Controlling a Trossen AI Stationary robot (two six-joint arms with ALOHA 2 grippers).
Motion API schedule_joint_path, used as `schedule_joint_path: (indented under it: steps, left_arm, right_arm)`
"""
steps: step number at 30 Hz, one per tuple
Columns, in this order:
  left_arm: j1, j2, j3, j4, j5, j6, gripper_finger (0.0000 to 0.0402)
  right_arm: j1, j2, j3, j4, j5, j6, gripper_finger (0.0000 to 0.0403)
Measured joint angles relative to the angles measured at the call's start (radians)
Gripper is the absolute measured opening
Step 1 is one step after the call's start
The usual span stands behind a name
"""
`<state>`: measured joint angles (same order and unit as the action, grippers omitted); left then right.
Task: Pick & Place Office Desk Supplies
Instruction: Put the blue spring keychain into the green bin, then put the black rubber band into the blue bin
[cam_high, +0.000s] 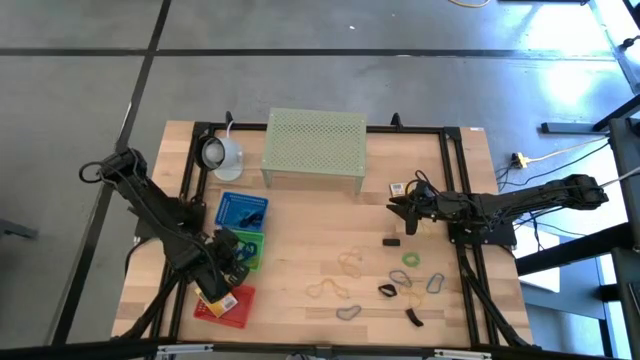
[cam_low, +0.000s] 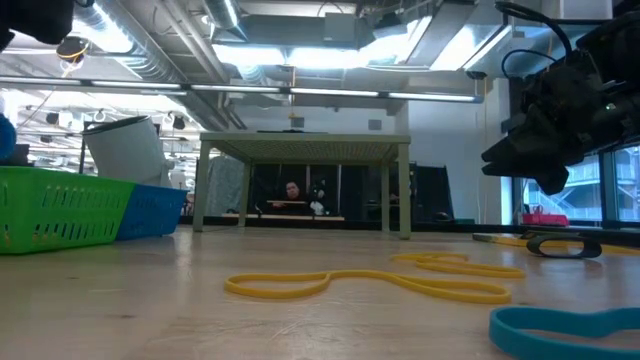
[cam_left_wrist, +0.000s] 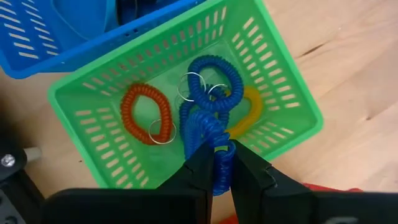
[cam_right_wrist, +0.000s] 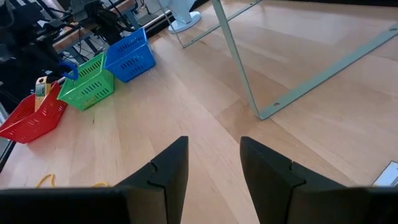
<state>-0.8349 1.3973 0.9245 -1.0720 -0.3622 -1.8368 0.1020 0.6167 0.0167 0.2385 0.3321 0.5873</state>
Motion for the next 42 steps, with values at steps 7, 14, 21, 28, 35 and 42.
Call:
schedule_joint_path:
  steps: [7,14,21,28,35,42]
  left_arm:
    - [0.003,0.009,0.000,-0.001,-0.031,0.062,0.0035]
    - [0.030,0.009,0.000,-0.002,0.013,0.112,0.0076]
    - [0.081,0.009,0.000,-0.002,0.005,0.187,0.0127]
    - [0.159,0.009,0.049,-0.002,-0.050,0.310,0.0141]
    - [0.200,0.009,0.104,0.047,-0.245,0.397,0.0141]
    - [0.203,0.009,0.109,0.303,-0.422,0.624,0.0141]
  right_arm:
    - [0.000,0.000,0.000,-0.001,0.071,-0.022,0.0146]
    - [0.000,0.000,0.000,-0.003,0.106,-0.044,0.0146]
    - [0.000,0.000,0.000,-0.003,0.095,-0.046,0.0146]
    - [0.001,0.000,0.002,-0.003,0.006,-0.065,0.0146]
    - [0.064,0.008,0.085,-0.113,-0.011,-0.068,0.0146]
    - [0.188,0.109,0.180,-0.202,0.024,-0.021,0.0146]
